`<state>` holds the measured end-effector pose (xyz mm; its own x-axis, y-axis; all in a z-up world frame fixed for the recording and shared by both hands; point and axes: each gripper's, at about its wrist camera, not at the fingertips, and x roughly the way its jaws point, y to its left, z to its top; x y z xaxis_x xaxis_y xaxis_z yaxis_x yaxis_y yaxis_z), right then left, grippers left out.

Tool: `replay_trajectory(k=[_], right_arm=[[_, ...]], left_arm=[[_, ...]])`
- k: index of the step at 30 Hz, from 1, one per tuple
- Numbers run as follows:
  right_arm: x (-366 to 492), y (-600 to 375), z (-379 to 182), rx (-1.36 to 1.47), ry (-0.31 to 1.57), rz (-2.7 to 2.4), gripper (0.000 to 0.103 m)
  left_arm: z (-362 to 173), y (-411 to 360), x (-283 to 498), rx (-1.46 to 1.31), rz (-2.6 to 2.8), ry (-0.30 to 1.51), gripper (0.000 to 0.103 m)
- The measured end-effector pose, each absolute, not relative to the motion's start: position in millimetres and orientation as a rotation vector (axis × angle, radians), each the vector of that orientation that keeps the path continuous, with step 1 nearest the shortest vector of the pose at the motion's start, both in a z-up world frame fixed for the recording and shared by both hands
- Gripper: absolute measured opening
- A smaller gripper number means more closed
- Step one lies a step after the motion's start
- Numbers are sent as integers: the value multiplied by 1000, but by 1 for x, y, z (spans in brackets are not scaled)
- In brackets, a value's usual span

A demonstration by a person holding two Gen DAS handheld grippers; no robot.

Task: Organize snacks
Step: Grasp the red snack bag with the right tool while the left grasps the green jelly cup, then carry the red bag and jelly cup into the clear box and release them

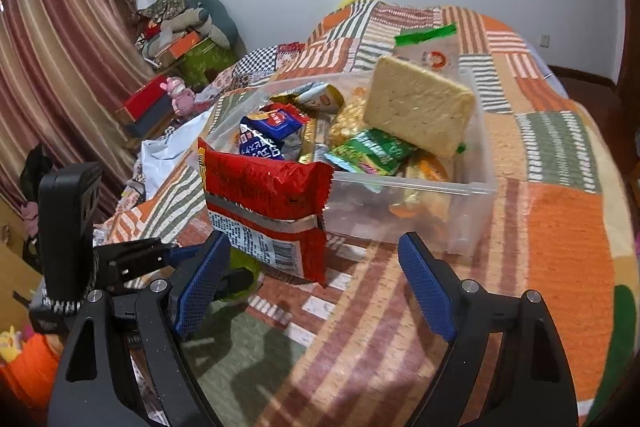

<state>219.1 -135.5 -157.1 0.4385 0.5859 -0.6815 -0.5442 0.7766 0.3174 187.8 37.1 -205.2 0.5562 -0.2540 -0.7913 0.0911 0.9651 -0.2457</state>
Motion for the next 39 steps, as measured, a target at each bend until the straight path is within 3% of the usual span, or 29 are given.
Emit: replay_trajectory(k=[20, 23, 25, 28, 34, 39], right_arm=[[237, -73, -184, -25, 960, 817, 84], [238, -72, -187, -25, 969, 828, 71], [237, -71, -187, -50, 967, 840, 50], [233, -76, -183, -56, 945, 861, 41], [222, -90, -172, -37, 891, 875, 31], [214, -106, -159, 14, 846, 865, 28]], left_arm=[[-208, 90, 164, -183, -68, 929, 49], [-209, 85, 169, -155, -54, 924, 50], [-210, 84, 172, -149, -47, 917, 49], [-209, 86, 171, -168, -52, 910, 48], [-205, 85, 166, -175, -57, 905, 48], [-193, 83, 161, -184, -67, 882, 48]])
